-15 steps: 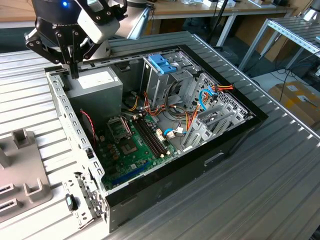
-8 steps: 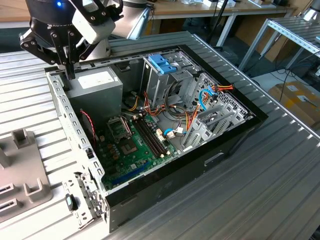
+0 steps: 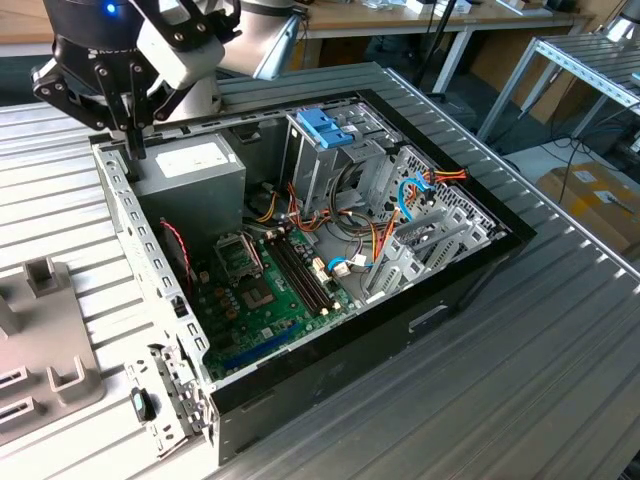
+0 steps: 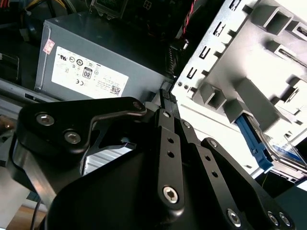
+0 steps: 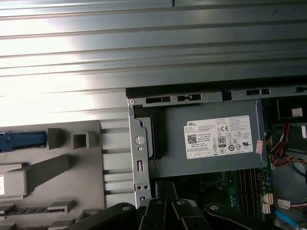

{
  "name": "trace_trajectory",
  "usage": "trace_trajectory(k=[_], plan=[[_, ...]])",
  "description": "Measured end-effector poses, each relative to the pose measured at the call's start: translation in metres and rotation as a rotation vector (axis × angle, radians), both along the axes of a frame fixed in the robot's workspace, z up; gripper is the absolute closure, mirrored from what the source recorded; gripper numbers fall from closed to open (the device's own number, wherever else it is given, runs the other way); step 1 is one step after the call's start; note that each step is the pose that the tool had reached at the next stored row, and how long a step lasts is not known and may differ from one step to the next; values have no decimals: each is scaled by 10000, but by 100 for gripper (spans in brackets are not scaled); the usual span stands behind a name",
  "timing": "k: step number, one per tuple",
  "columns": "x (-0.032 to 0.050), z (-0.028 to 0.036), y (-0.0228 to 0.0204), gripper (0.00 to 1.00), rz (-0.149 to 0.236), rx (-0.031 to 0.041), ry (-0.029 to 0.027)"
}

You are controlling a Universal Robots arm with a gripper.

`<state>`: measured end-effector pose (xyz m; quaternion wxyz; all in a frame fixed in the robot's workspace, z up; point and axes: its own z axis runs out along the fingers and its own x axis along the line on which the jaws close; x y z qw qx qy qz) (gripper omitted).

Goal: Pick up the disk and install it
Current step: 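Reach for the disk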

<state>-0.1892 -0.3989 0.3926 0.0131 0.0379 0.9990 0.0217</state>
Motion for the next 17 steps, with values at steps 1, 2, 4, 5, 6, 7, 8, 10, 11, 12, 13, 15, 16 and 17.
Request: trace_trajectory(k=[1, 2, 4, 5, 6, 7, 8, 10, 11, 12, 13, 15, 16, 17], plan=[[-2, 0, 0, 89, 1, 0, 0], [-5, 0, 0, 89, 1, 0, 0], [-14, 0, 0, 89, 0, 1, -1], [-19, 0, 0, 89, 0, 0, -1], [-25, 0, 0, 89, 1, 0, 0], [-31, -1, 0, 89, 0, 1, -1], [-42, -1, 0, 89, 0, 0, 0], [-69, -2, 0, 89, 0, 0, 0], [-92, -2, 0, 89, 1, 0, 0], [-113, -3, 0, 89, 1, 1, 0], [-131, -4, 0, 89, 0, 0, 0], [-151, -4, 0, 89, 0, 0, 0], [-171, -5, 0, 89, 0, 0, 0], [-183, -6, 0, 89, 0, 0, 0]])
